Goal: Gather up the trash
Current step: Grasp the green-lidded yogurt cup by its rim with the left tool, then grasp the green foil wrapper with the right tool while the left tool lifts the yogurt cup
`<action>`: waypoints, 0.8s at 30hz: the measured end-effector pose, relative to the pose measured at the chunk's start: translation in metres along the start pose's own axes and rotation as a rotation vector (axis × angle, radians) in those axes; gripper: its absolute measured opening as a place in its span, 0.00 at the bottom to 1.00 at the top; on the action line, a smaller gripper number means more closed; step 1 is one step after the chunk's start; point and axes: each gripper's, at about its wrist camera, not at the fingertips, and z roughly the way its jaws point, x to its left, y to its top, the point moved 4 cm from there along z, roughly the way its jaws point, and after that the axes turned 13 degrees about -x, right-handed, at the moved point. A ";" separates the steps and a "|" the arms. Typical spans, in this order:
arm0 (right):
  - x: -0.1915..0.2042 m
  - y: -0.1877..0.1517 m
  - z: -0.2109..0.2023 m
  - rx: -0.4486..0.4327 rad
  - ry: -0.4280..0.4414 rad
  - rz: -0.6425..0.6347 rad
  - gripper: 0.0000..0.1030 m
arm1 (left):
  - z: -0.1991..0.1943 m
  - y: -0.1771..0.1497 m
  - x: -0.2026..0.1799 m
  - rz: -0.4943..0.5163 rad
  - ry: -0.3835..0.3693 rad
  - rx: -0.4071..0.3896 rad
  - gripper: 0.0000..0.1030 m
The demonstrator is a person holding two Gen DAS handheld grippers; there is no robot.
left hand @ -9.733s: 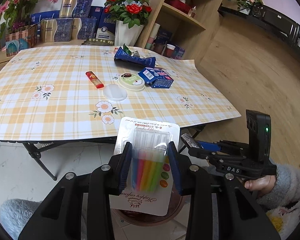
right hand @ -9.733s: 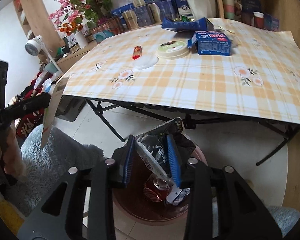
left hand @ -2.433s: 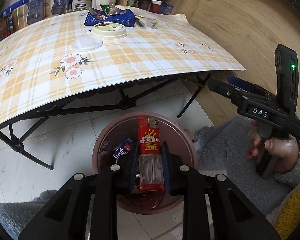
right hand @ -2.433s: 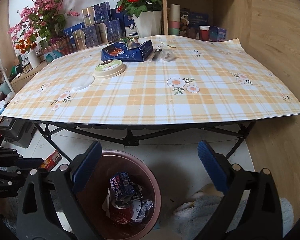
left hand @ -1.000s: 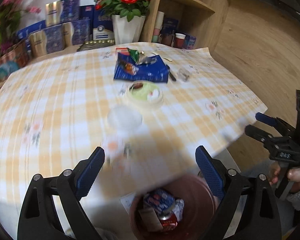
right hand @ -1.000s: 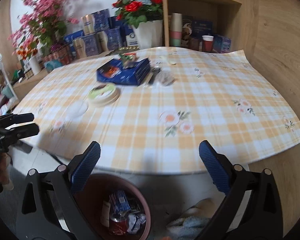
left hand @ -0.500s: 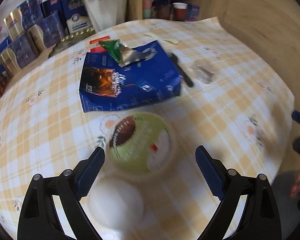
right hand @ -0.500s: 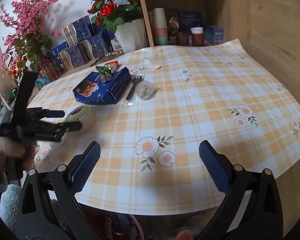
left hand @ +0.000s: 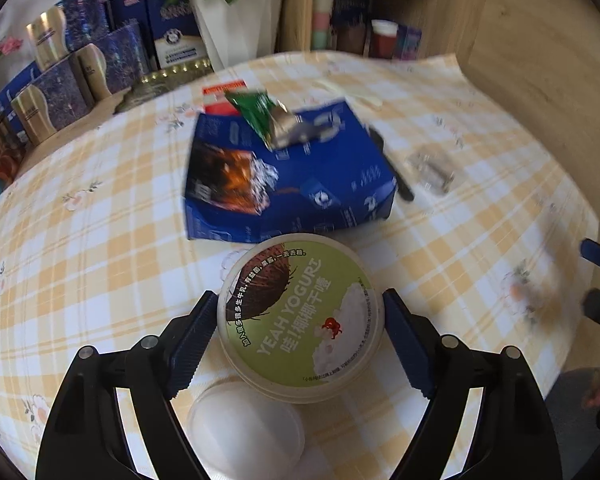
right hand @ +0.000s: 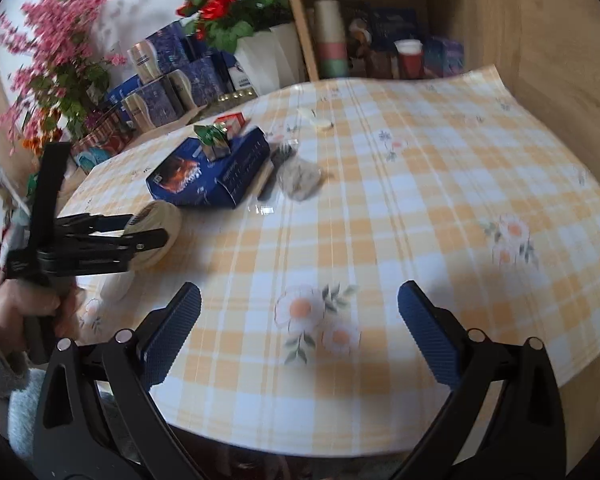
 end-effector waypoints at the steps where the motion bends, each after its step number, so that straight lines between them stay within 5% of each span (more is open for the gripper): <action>1: 0.004 0.006 0.004 0.004 0.014 -0.019 0.94 | -0.005 0.002 0.002 -0.011 -0.004 -0.013 0.78; 8: 0.066 0.082 0.058 -0.074 0.126 -0.209 0.86 | -0.052 0.005 0.031 -0.141 0.014 -0.107 0.78; 12: 0.095 0.113 0.115 -0.040 0.139 -0.250 0.80 | -0.082 -0.010 0.053 -0.201 0.045 -0.142 0.78; 24: 0.135 0.113 0.239 0.140 0.071 -0.191 0.56 | -0.141 -0.080 0.128 -0.375 0.138 -0.148 0.78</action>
